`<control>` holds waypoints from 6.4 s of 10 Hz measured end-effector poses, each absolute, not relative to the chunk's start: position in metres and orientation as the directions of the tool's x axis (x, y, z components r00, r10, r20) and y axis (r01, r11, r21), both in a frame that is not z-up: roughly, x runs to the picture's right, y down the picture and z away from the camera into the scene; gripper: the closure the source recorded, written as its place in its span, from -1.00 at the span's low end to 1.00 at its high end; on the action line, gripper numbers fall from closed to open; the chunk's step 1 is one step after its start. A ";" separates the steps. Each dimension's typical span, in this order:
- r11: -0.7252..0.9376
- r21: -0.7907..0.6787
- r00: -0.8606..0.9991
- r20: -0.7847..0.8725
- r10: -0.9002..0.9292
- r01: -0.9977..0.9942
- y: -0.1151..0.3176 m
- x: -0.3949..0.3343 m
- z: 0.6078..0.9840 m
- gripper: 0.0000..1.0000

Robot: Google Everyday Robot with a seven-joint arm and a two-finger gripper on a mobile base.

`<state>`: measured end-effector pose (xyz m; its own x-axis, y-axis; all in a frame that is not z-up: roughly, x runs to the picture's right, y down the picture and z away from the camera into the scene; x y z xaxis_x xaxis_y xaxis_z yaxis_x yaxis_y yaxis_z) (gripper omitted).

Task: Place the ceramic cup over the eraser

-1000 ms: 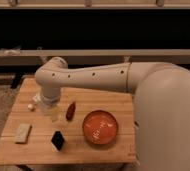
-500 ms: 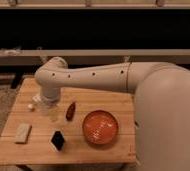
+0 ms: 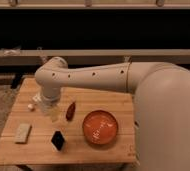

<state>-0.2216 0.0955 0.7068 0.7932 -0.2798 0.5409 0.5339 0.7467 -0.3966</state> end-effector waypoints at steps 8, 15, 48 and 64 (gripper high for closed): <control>0.655 -0.436 0.766 0.525 -0.372 0.617 0.032 -0.227 0.818 -0.60; 0.551 -0.416 0.671 0.611 -0.420 0.724 0.054 -0.305 0.859 -0.60; 0.709 -0.546 0.879 0.419 -0.229 0.445 0.146 -0.219 0.554 1.00; 0.730 -0.566 0.901 0.402 -0.160 0.382 0.182 -0.183 0.678 0.11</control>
<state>-0.1832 0.1824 0.6783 0.9015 -0.1596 0.4023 0.3821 0.7302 -0.5664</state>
